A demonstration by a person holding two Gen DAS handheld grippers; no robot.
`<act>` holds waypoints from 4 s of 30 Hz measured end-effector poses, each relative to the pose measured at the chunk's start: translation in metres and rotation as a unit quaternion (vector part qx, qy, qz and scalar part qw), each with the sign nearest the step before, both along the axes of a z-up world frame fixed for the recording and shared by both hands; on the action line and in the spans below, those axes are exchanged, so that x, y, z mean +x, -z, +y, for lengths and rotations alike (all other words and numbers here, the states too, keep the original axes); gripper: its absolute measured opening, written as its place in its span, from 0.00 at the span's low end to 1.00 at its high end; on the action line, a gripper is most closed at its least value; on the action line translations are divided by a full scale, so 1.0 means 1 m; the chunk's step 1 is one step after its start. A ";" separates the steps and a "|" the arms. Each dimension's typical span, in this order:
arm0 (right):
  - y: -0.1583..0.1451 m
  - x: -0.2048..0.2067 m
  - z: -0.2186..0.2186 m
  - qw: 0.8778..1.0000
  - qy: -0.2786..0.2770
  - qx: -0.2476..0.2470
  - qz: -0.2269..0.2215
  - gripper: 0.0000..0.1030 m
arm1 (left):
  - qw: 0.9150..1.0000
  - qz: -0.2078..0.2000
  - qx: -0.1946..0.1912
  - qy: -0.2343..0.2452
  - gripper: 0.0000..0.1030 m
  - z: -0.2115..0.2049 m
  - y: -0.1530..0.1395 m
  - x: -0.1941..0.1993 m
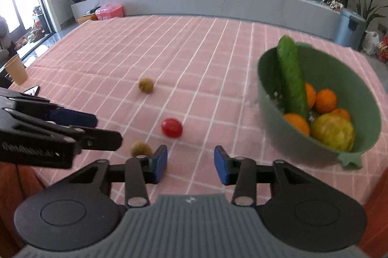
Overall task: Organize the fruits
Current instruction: 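Withdraw both grippers from the colander toward the small brown fruits, then grasp a small brown kiwi with the left gripper while the right gripper grasps another, then carry both kiwis over the green colander and open both grippers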
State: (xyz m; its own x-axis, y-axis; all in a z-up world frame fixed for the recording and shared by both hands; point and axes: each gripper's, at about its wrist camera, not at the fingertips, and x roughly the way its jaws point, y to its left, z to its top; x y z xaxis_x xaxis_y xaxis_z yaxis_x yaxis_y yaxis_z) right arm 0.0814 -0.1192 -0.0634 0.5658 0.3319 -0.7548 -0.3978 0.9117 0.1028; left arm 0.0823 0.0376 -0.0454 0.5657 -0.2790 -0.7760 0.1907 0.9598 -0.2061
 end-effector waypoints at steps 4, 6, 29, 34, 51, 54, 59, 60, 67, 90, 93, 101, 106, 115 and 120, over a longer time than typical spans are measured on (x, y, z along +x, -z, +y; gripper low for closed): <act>0.011 -0.004 0.011 0.999 -0.033 -0.006 0.015 0.35 | 1.000 0.013 0.003 0.002 0.48 0.000 0.012 0.000; 0.018 -0.003 0.016 0.999 -0.043 -0.008 0.025 0.28 | 1.000 0.018 -0.003 -0.001 0.46 0.002 0.015 0.001; 0.032 0.016 0.020 0.998 -0.051 -0.022 0.043 0.18 | 0.998 0.047 -0.030 0.010 0.44 -0.001 0.034 0.021; 0.032 0.020 0.012 0.998 -0.045 -0.020 0.046 0.19 | 0.998 0.055 -0.030 0.008 0.41 -0.004 0.041 0.026; 0.035 0.026 0.013 0.997 -0.047 -0.009 0.053 0.19 | 0.998 0.058 -0.034 -0.001 0.25 -0.006 0.038 0.028; 0.034 0.024 0.013 0.998 -0.044 -0.015 0.047 0.19 | 0.998 0.051 -0.038 -0.004 0.25 -0.007 0.031 0.027; 0.027 0.021 0.008 0.999 -0.035 -0.012 0.036 0.19 | 0.999 0.039 -0.032 -0.014 0.25 -0.009 0.019 0.025; 0.026 0.020 0.006 0.999 -0.033 -0.011 0.033 0.19 | 0.999 0.036 -0.032 -0.016 0.25 -0.009 0.016 0.024; 0.006 0.008 -0.005 1.000 -0.025 -0.001 -0.004 0.19 | 0.999 0.002 -0.034 -0.015 0.25 -0.012 -0.007 0.012; -0.056 0.027 -0.101 0.994 0.036 -0.041 -0.097 0.19 | 0.994 -0.071 -0.037 0.068 0.25 -0.097 -0.057 0.052; -0.054 0.044 -0.112 0.996 0.033 -0.036 -0.076 0.19 | 0.994 -0.064 -0.029 0.084 0.25 -0.115 -0.050 0.067; -0.035 0.091 -0.109 0.998 0.051 -0.040 -0.028 0.19 | 0.991 -0.055 0.038 0.112 0.25 -0.149 -0.026 0.095; -0.019 0.105 -0.110 0.997 0.063 -0.033 -0.013 0.19 | 0.987 -0.060 0.087 0.123 0.25 -0.156 -0.015 0.099; -0.008 0.116 -0.113 0.997 0.070 -0.018 0.011 0.19 | 0.980 -0.080 0.123 0.133 0.25 -0.160 -0.013 0.105; -0.008 0.116 -0.113 0.997 0.071 -0.017 0.011 0.21 | 0.982 -0.081 0.114 0.129 0.25 -0.156 -0.013 0.105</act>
State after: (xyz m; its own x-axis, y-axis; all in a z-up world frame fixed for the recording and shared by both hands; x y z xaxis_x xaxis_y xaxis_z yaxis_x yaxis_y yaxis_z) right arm 0.1969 -0.2323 -0.0549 0.5883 0.2245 -0.7769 -0.2633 0.9615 0.0785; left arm 0.1869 -0.1188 -0.0324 0.6203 -0.2589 -0.7404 0.4465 0.8927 0.0618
